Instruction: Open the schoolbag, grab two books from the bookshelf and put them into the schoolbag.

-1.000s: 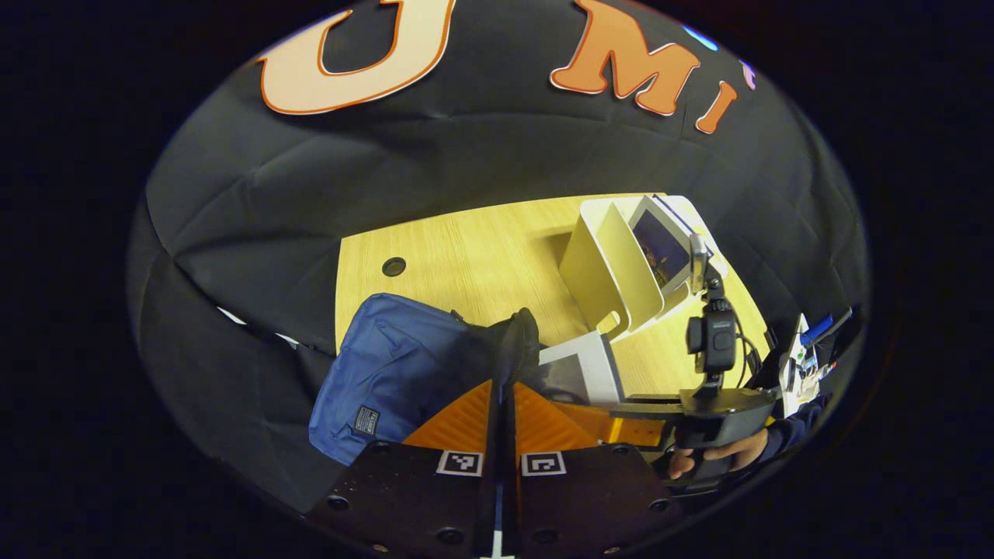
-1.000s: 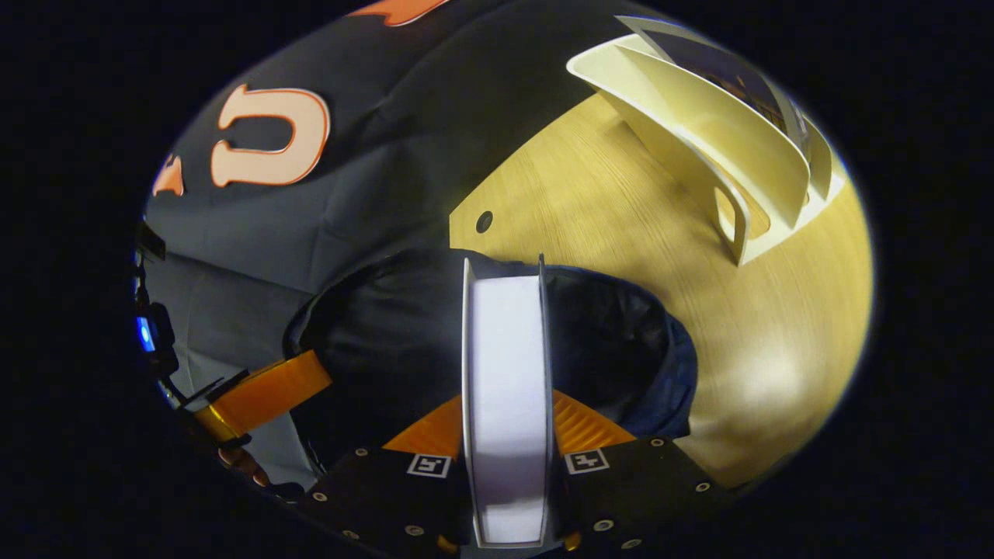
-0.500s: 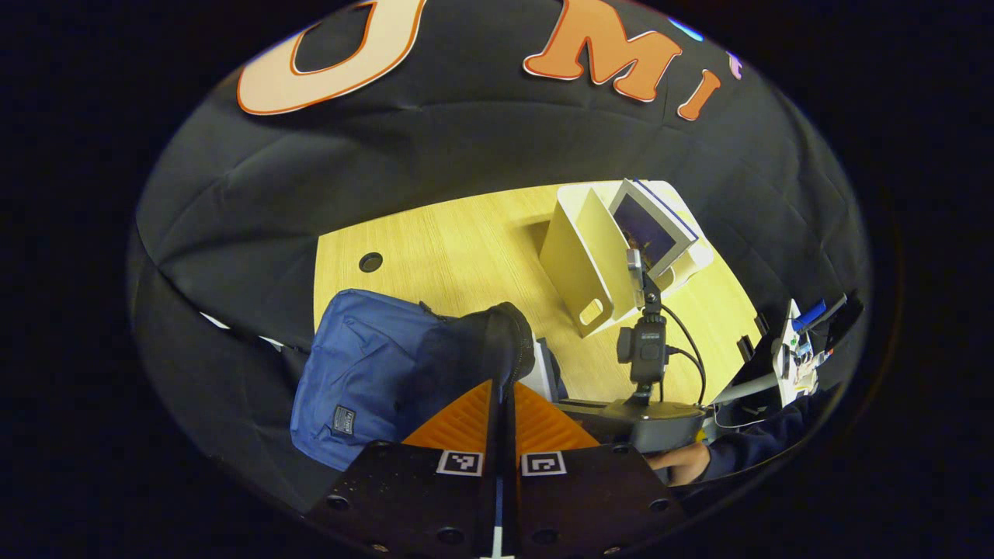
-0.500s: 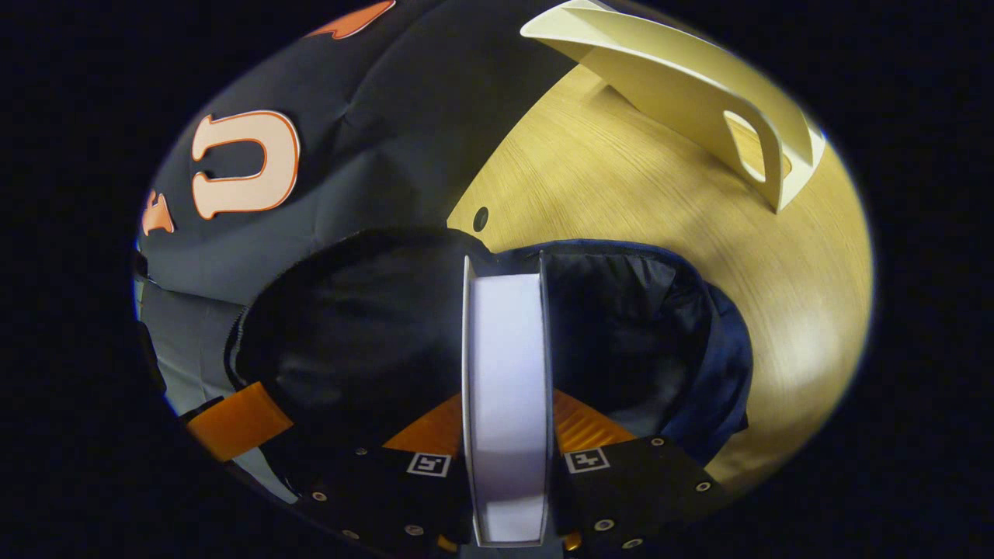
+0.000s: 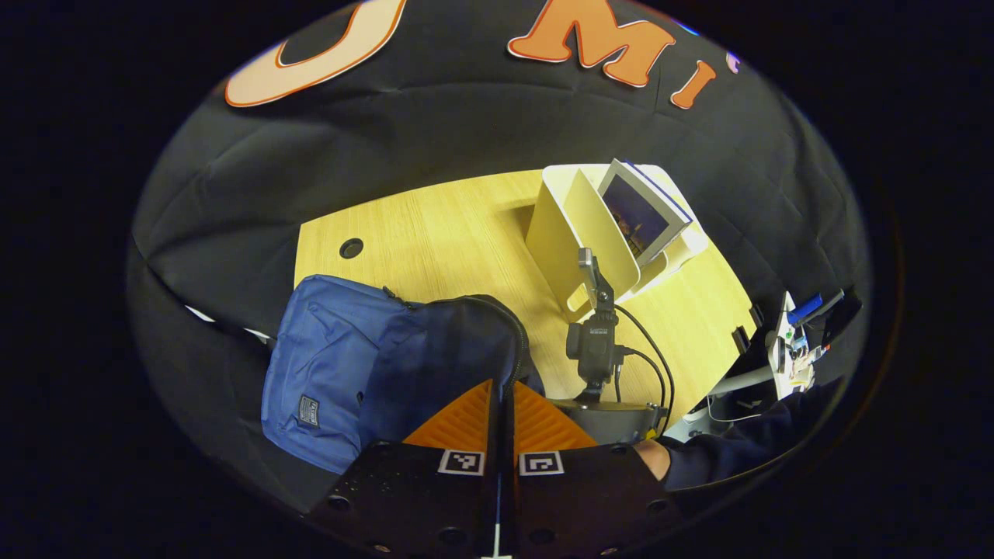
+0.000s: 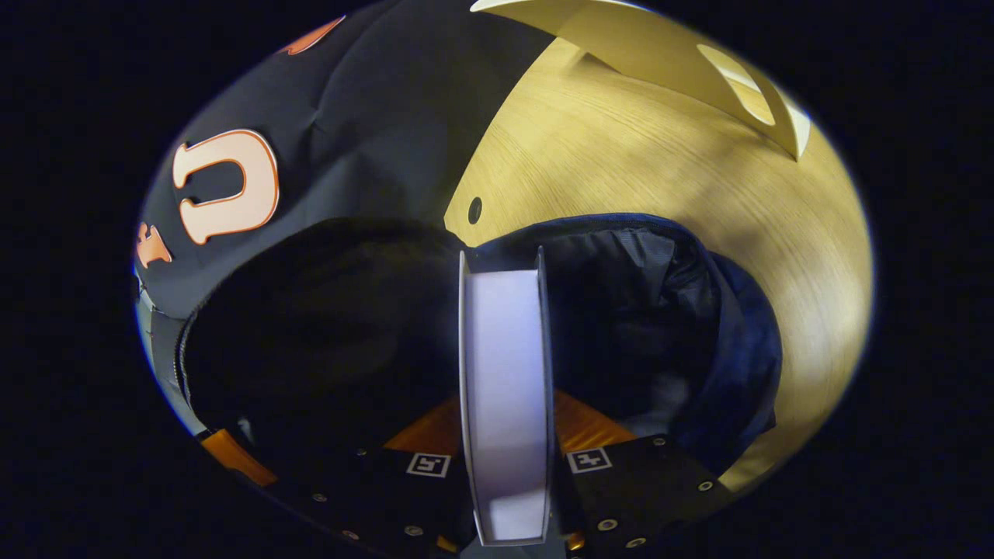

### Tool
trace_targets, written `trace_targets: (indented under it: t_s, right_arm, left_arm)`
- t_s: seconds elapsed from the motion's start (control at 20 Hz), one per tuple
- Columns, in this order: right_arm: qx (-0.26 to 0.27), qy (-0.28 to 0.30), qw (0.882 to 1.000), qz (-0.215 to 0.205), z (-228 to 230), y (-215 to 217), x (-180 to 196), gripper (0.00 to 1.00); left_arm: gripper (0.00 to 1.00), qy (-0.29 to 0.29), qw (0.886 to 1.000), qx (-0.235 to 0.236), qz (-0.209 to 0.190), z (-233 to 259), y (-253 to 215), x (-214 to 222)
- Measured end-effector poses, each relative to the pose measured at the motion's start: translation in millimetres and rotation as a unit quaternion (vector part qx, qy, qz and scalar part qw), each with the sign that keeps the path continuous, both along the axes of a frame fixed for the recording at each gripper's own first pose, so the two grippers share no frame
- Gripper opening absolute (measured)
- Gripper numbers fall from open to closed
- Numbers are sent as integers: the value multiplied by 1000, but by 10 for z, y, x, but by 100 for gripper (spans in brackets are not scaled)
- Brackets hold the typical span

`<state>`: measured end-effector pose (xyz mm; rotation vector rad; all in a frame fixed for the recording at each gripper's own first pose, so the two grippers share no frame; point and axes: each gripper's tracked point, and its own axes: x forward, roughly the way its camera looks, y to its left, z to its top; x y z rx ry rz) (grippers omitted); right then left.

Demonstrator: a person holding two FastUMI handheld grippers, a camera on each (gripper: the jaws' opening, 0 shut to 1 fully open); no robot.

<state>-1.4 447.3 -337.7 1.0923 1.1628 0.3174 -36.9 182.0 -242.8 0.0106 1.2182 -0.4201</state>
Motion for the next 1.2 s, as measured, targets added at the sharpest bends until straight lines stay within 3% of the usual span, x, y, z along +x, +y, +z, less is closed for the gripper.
trace_targets:
  t_s: [0.4,0.9,1.05,1.1,1.15,1.2]
  right_arm:
    - [25,18,1000,5,-77,130,-39,40]
    - [36,37,998,22,-163,197,-52,42]
    - [29,58,997,29,-201,122,-84,56]
    - [24,64,997,34,-193,105,-124,57]
    - [25,71,996,39,-175,113,-161,48]
    - [24,80,995,48,-161,112,-210,67]
  left_arm:
    - [2,-7,999,34,-25,0,-30,4]
    - [2,1,1000,29,-10,6,65,15]
    - [2,2,1000,25,13,15,199,59]
    - [2,0,999,25,19,10,249,65]
    - [2,-2,999,27,24,18,296,80]
    - [2,-4,999,27,29,25,299,111]
